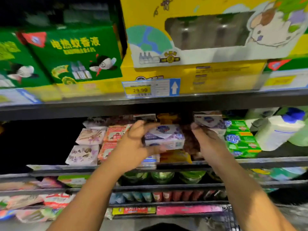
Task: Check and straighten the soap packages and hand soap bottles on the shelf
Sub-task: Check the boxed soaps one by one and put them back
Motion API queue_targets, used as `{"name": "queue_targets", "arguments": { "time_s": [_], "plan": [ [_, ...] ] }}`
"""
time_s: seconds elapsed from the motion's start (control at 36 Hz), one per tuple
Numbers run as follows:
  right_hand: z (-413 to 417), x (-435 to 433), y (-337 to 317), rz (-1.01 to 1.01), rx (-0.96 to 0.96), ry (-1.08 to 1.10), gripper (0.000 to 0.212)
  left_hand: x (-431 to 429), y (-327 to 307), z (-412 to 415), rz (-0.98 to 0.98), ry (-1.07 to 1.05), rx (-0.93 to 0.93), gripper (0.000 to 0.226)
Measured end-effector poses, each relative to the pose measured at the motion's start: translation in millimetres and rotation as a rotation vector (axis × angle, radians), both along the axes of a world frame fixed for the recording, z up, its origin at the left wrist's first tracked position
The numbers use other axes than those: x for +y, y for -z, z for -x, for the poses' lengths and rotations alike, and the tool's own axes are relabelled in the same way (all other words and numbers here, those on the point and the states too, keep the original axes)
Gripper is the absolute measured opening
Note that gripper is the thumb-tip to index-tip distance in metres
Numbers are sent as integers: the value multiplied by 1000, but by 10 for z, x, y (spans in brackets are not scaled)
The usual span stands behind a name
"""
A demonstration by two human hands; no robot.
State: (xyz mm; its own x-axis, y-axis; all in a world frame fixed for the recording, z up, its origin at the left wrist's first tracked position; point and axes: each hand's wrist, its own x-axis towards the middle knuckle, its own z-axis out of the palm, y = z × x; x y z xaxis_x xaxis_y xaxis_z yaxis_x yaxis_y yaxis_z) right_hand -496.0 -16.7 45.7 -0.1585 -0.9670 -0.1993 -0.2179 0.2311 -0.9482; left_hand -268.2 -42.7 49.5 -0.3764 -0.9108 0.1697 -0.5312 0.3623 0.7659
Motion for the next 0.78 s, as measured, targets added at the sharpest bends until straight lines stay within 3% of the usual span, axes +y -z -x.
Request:
{"name": "queue_targets", "arguments": {
  "time_s": [0.08, 0.14, 0.25, 0.42, 0.53, 0.58, 0.69, 0.78],
  "plan": [
    [-373, -142, 9, 57, 427, -171, 62, -69, 94, -526, 31, -135, 19, 61],
    [-638, -220, -22, 106, 705, -313, 46, -118, 170, -889, 85, -216, 4, 62],
    [-1123, -333, 70, 25, 932, -514, 59, -161, 288, -1598, 45, -336, 12, 53],
    [-1342, -381, 337, 183, 993, -450, 60, -207, 449, -2542, 0, -503, 76, 51],
    [-1400, -396, 443, 403, 825, -324, 56, -265, 528, -2989, -87, -508, 126, 57],
    [-1390, -419, 479, 399, 795, -315, 53, -324, 581, -3147, -119, -485, 63, 60],
    [-1348, -448, 524, 311, 813, -336, 53, -414, 686, -3350, -202, -327, -235, 65],
    [-1371, -455, 527, 325, 817, -353, 57, -429, 699, -3409, -272, -223, -307, 65]
  ]
}}
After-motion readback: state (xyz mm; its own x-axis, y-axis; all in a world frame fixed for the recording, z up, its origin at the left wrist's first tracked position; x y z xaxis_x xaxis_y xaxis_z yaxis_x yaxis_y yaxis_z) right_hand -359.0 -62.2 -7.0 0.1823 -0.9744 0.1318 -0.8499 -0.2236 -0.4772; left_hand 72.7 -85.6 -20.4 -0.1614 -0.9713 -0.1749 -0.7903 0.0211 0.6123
